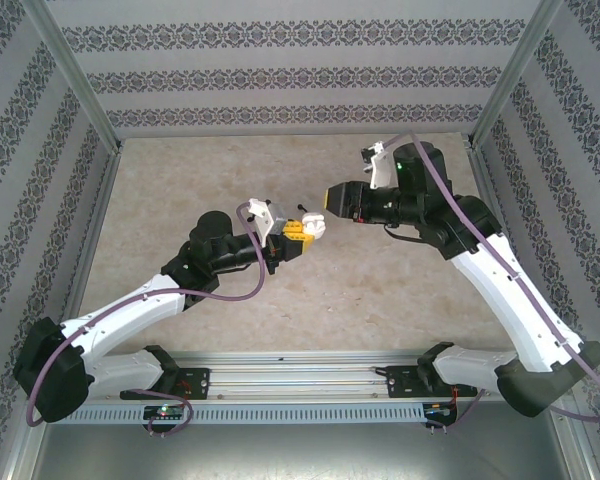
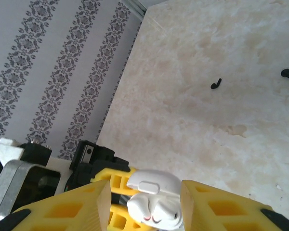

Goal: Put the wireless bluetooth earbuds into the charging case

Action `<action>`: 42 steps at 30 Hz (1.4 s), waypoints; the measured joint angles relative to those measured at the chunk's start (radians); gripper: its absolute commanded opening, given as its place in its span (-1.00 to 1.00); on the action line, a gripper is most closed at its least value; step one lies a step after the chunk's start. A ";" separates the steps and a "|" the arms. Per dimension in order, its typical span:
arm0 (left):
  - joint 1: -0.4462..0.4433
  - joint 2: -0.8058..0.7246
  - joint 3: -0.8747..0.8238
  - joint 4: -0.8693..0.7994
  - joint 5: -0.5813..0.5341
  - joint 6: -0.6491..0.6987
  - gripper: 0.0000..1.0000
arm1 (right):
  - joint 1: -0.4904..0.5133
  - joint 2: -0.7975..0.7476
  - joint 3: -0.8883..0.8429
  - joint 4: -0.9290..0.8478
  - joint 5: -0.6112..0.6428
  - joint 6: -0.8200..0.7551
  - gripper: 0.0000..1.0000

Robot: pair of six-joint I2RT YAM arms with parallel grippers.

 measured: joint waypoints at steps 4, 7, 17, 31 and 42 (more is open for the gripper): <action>0.000 0.000 0.004 -0.003 0.022 0.000 -1.00 | -0.026 0.029 -0.010 0.021 -0.058 0.018 -0.22; 0.000 0.000 0.015 -0.003 0.041 0.000 -1.00 | -0.031 0.058 -0.015 0.031 -0.102 0.024 -0.24; -0.011 0.027 0.031 -0.003 0.068 -0.015 -1.00 | -0.050 0.094 -0.047 0.044 -0.181 0.034 -0.30; -0.013 0.059 0.045 -0.005 0.065 -0.027 -1.00 | -0.058 0.071 -0.115 0.064 -0.238 0.035 -0.38; -0.017 0.063 0.045 0.019 0.003 -0.083 -1.00 | -0.060 -0.073 -0.149 0.039 -0.233 0.029 -0.39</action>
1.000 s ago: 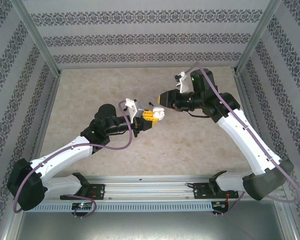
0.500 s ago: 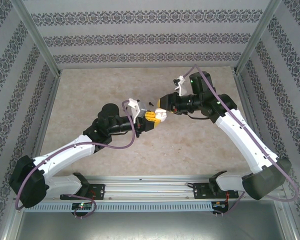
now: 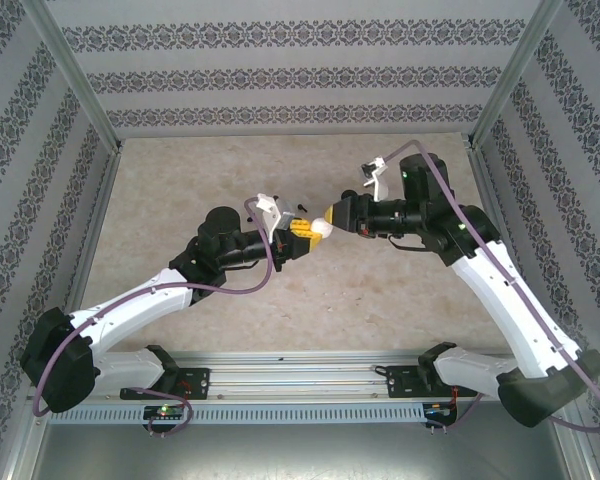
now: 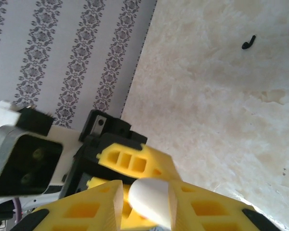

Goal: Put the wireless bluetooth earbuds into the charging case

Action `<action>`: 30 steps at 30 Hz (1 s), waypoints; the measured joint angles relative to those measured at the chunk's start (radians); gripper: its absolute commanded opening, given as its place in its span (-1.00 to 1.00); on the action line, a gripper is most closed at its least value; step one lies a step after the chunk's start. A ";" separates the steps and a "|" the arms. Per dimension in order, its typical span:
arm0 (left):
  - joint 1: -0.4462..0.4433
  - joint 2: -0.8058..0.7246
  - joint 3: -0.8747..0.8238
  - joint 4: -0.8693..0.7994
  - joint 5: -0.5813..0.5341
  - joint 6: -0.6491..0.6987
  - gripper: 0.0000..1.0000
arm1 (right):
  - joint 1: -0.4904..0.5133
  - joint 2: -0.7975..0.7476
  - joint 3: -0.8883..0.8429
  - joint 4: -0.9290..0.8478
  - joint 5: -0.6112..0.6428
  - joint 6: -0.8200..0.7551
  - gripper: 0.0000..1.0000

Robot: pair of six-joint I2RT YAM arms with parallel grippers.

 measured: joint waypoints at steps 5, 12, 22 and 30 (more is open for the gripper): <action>0.000 0.008 0.000 0.005 -0.018 -0.021 -1.00 | -0.025 -0.072 -0.028 -0.021 0.041 -0.005 -0.38; 0.000 0.028 -0.007 0.031 -0.037 -0.058 -1.00 | -0.027 -0.081 -0.036 -0.018 0.097 0.011 -0.38; 0.038 0.045 -0.009 -0.021 -0.135 -0.224 -1.00 | 0.055 -0.065 -0.047 -0.062 0.261 0.018 -0.28; 0.207 0.101 0.046 -0.157 -0.091 -0.336 -1.00 | 0.107 0.024 -0.046 -0.092 0.326 0.010 -0.25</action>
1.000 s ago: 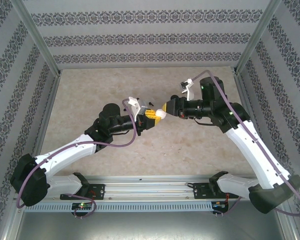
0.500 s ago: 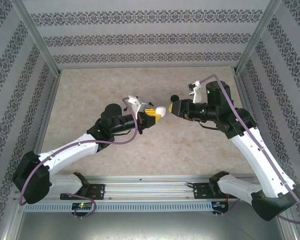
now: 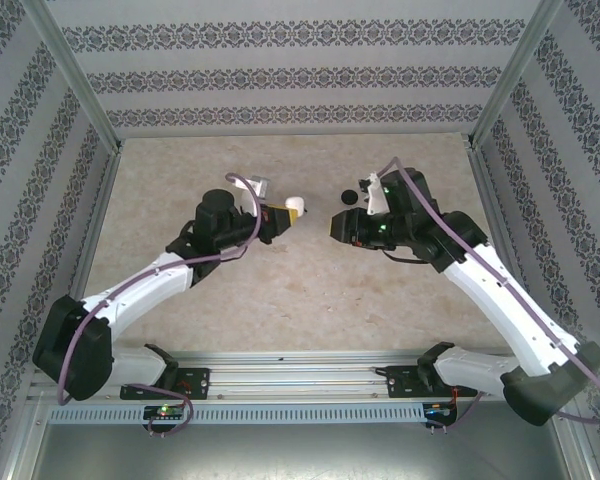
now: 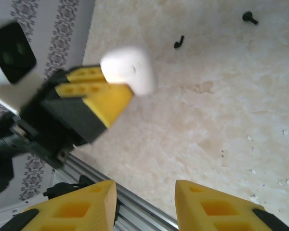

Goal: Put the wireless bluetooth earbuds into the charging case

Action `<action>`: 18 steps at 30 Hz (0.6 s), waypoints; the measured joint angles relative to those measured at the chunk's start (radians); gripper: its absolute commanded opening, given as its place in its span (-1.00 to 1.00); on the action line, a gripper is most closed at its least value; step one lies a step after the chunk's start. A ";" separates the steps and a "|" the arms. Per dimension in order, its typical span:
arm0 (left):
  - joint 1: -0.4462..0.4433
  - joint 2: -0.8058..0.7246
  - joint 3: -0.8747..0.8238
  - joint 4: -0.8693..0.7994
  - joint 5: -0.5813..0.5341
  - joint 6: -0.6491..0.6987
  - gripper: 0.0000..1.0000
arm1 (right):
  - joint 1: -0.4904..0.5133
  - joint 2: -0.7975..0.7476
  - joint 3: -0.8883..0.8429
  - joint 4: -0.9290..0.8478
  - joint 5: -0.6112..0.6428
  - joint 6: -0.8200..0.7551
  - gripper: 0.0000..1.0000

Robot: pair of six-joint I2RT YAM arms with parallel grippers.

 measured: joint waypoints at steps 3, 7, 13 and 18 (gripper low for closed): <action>0.067 0.028 0.043 -0.095 0.024 -0.007 -1.00 | 0.017 0.047 0.009 -0.013 0.009 -0.005 -0.23; 0.143 0.081 0.126 -0.235 0.058 0.012 -1.00 | 0.029 0.103 0.035 -0.027 0.011 -0.008 -0.24; 0.253 0.191 0.255 -0.433 0.104 0.080 -1.00 | 0.042 0.190 0.093 -0.026 0.012 -0.008 -0.26; 0.332 0.274 0.319 -0.563 0.143 0.138 -1.00 | 0.068 0.296 0.164 -0.026 0.014 -0.037 -0.26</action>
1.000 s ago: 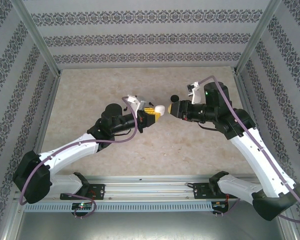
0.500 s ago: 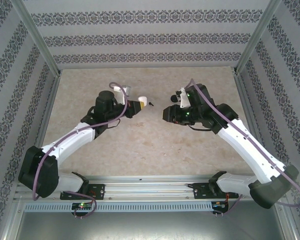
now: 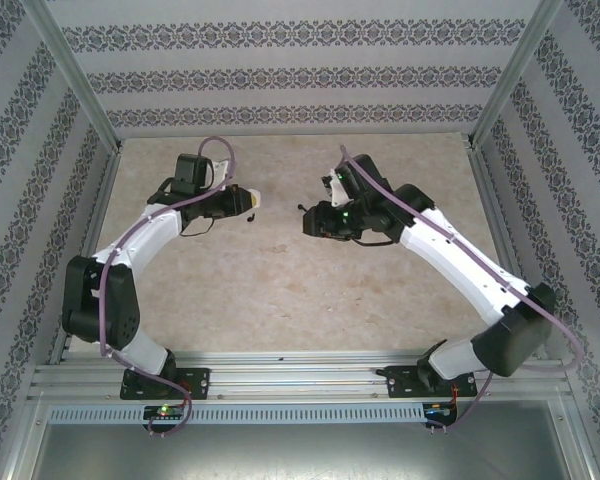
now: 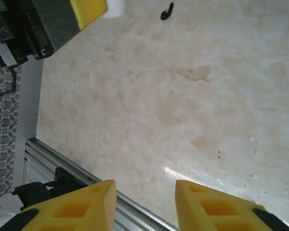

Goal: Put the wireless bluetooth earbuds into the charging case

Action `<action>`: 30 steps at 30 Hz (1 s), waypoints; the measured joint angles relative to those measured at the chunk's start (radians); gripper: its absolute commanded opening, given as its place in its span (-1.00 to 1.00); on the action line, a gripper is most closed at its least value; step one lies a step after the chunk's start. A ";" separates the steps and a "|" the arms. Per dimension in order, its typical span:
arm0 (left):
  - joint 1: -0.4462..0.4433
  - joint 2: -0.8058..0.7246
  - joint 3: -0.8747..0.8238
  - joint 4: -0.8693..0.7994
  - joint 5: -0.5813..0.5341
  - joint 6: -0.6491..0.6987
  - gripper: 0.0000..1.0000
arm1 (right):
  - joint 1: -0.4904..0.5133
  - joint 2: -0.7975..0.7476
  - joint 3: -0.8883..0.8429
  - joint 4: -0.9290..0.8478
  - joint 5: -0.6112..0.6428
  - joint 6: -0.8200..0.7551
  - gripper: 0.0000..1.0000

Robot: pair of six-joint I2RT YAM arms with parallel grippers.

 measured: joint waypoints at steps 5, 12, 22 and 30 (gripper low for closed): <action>0.065 0.037 0.010 -0.106 0.009 0.054 -1.00 | 0.006 0.105 0.071 0.000 -0.002 -0.020 -0.26; 0.140 0.042 0.010 -0.198 -0.007 0.130 -1.00 | 0.006 0.280 0.208 -0.019 -0.013 -0.027 -0.26; 0.189 0.242 0.037 -0.295 -0.021 0.228 -0.99 | -0.010 0.445 0.421 -0.148 0.023 -0.103 -0.19; 0.219 0.336 0.113 -0.335 -0.037 0.292 -0.75 | -0.161 0.555 0.592 -0.323 0.163 -0.224 -0.03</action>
